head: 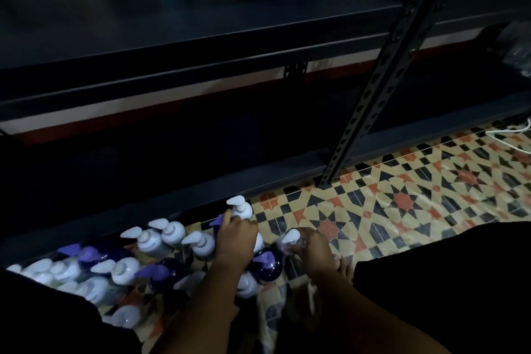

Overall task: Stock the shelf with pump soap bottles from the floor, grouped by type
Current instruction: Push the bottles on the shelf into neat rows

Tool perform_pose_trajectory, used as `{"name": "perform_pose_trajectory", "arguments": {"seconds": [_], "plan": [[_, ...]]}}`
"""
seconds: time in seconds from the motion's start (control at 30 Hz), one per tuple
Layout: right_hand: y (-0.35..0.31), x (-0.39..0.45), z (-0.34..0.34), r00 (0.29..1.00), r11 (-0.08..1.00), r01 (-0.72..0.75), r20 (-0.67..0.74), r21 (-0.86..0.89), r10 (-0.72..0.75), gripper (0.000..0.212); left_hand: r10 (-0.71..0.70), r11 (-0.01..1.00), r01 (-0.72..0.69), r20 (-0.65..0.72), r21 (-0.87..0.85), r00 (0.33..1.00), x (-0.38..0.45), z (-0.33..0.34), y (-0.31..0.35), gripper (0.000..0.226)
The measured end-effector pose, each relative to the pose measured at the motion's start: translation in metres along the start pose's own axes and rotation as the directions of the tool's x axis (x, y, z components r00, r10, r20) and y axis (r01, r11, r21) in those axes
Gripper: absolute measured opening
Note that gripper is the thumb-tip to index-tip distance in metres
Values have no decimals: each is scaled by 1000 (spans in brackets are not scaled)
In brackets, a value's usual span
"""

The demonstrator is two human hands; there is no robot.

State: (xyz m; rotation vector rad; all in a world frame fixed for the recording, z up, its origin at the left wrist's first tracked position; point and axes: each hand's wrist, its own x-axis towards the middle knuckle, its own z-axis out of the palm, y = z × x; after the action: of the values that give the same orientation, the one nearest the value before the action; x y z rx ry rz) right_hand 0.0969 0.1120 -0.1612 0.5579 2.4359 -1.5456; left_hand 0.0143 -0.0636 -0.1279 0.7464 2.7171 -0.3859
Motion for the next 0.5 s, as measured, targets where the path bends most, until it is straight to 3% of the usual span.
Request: {"name": "perform_pose_trajectory", "arguments": {"seconds": [0.07,0.13,0.27,0.33,0.4,0.5], "plan": [[-2,1,-5,1000,999,-1,14,47,1,11,5,999,-5,-12,-54,1000,0,-7,-7,18],[-13,-1,-15,999,995,-45,19,85,44,14,-15,988,4,-69,-157,998,-2,-17,-18,20],[-46,-7,-43,995,996,74,62,50,-77,13,-126,885,43,-149,-464,981,-14,-53,-46,30],[-67,-11,-57,984,986,156,75,61,-160,17,-184,735,10,-184,-678,966,-25,-73,-64,30],[-94,-19,-70,972,968,220,64,118,-228,19,-190,503,-106,-229,-858,955,-39,-88,-78,25],[-130,-35,-83,953,926,279,44,254,-299,9,-248,205,-270,-317,-941,915,-58,-111,-83,17]]}}
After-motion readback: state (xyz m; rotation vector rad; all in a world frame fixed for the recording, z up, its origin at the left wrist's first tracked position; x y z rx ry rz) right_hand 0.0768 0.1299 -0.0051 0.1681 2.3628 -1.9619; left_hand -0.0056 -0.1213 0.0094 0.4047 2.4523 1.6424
